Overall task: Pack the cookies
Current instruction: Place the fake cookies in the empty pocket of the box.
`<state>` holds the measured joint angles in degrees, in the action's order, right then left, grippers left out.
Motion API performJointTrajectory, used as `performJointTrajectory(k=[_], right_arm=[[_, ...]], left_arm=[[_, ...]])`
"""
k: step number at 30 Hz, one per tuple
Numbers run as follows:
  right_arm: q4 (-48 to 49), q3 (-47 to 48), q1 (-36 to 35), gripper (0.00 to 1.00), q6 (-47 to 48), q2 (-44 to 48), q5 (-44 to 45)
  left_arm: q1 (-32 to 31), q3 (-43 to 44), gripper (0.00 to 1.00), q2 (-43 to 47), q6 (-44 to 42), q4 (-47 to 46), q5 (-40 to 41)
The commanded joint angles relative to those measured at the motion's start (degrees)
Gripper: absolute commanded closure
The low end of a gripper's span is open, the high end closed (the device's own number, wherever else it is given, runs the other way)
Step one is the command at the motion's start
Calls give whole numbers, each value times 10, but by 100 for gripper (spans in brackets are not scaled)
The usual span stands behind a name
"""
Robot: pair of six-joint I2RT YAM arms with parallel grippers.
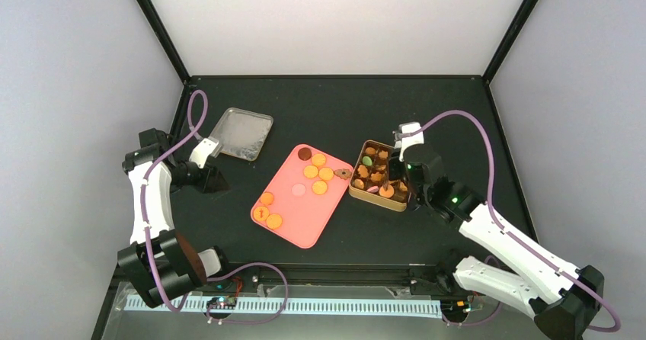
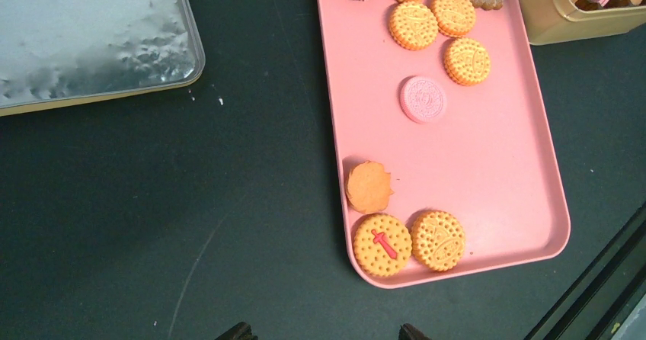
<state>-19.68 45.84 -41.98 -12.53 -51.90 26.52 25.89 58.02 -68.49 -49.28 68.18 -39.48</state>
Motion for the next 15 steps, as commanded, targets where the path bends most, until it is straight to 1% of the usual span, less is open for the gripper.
performJointTrajectory(k=[1,8,15], right_arm=[[18,-21,4,70,-3,0,11],[20,-32,4,71,-22,-16,-2],[26,-26,4,77,-26,18,-17]], left_arm=[[5,21,50,5,-11,15,-18],[5,18,49,6,-12,16,-18],[5,17,50,6,-13,16,-14]])
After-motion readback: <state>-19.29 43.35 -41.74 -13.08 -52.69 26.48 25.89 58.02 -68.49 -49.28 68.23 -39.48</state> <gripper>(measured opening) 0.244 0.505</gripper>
